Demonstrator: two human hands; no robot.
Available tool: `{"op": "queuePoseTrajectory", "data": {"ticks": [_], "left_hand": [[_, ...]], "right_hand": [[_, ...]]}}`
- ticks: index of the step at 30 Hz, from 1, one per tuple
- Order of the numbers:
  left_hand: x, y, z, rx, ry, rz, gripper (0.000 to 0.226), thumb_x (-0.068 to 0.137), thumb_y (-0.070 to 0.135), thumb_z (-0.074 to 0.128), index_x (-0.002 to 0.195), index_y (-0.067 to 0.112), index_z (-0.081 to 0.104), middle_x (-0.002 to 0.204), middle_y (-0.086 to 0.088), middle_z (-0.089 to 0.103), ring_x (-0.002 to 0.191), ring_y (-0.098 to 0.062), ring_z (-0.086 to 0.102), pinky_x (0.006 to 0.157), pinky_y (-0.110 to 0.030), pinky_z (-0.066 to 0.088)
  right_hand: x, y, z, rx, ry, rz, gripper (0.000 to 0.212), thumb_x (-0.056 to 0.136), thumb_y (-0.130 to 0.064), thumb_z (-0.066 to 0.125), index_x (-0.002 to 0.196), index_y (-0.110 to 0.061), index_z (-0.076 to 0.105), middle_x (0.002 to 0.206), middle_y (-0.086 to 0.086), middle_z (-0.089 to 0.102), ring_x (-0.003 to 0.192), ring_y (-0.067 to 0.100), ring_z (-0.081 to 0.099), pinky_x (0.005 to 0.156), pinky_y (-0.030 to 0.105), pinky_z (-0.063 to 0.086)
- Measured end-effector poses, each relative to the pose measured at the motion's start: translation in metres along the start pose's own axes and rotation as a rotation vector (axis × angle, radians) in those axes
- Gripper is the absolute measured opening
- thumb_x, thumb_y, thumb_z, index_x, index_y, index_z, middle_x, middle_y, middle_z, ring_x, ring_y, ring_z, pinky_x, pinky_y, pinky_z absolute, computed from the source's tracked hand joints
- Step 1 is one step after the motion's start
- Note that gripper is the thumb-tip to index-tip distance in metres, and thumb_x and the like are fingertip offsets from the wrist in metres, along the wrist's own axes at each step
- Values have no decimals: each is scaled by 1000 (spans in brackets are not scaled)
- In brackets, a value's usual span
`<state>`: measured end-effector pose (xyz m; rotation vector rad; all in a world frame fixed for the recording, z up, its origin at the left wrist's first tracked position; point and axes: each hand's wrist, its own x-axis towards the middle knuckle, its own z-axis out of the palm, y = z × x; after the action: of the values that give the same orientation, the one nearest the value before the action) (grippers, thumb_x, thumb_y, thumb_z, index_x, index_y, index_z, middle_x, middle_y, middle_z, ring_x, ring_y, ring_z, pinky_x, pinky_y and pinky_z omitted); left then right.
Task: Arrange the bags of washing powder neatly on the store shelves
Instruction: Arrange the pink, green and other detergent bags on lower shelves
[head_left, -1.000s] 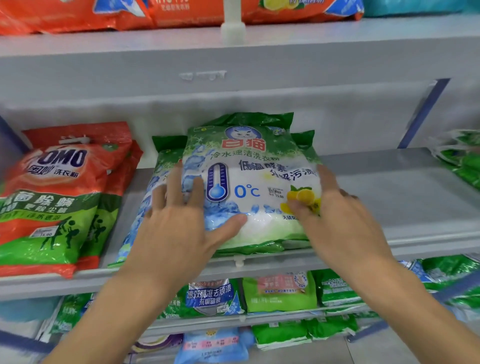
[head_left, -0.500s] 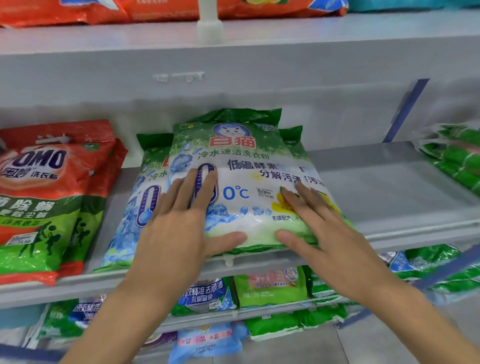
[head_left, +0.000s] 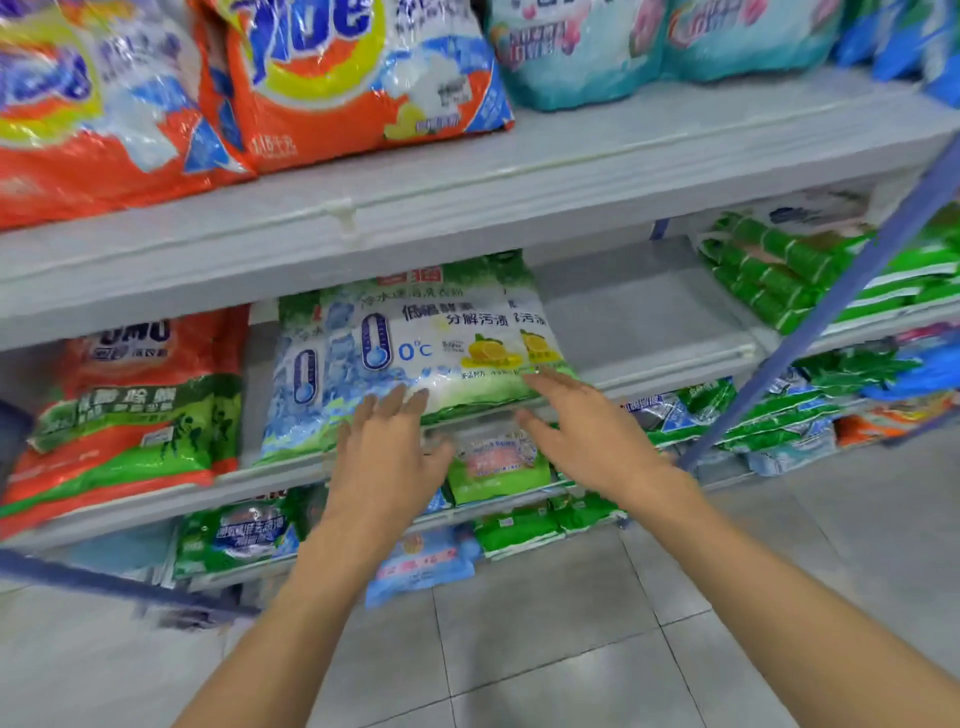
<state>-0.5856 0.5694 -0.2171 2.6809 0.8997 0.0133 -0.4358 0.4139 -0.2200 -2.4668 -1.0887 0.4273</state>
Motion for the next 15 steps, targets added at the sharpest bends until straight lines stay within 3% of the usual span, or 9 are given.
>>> {"op": "queuePoseTrajectory", "data": {"ticks": [5, 10, 15], "left_hand": [[-35, 60, 9, -14, -127, 46, 64, 95, 46, 57, 150, 16, 44, 155, -11, 44, 145, -35, 34, 116, -52, 33], [-50, 119, 8, -124, -125, 109, 59, 89, 42, 60, 139, 12, 58, 139, -15, 58, 132, -38, 49, 110, -45, 41], [-48, 188, 4, -164, -100, 211, 69, 88, 52, 48, 148, 19, 51, 151, -8, 53, 139, -29, 47, 115, -45, 39]], "right_hand": [[-67, 25, -35, -67, 28, 179, 56, 102, -53, 47, 148, -22, 50, 147, 5, 57, 132, 27, 53, 97, 37, 47], [-122, 76, -80, -20, 59, 321, 60, 101, -56, 47, 152, -24, 45, 146, 5, 58, 130, 27, 56, 99, 41, 48], [-158, 122, -120, 37, 135, 412, 57, 101, -57, 48, 148, -24, 49, 145, 1, 58, 128, 23, 56, 94, 39, 50]]}}
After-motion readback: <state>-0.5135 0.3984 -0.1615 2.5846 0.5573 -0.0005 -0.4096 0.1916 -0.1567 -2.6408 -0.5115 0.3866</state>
